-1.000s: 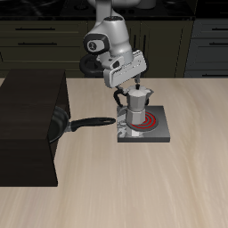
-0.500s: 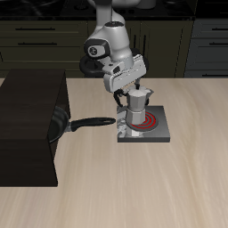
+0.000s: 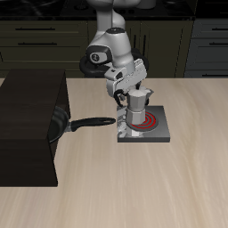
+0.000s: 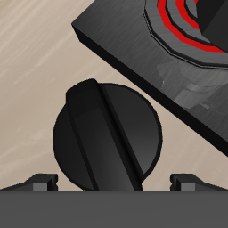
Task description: Place the moka pot on the stove and close the stove
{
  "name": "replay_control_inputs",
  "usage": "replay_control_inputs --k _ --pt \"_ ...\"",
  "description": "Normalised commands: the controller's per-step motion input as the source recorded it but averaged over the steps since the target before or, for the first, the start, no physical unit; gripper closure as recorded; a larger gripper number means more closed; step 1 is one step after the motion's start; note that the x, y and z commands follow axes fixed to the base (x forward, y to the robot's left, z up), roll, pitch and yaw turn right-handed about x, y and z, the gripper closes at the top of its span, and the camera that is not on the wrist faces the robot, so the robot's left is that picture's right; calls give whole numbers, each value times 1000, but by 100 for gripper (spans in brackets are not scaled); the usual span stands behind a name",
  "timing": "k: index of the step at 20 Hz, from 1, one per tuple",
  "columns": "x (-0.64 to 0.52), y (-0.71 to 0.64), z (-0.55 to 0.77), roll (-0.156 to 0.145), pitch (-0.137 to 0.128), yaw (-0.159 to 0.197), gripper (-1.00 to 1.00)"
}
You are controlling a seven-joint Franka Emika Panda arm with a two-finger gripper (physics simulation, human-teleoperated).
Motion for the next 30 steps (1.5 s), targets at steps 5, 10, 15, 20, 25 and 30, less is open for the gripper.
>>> replay_control_inputs --k 5,10,15,20,25,30 --pt "-41 -56 -240 -23 64 -15 -100" --pt "-36 -122 -14 -1 5 -29 100" --pt "-42 -91 81 13 -4 -10 100" --pt "31 -30 61 16 -11 10 100" --pt "46 -25 97 -18 -21 18 100" --pt "35 2 165 7 -7 -14 -100"
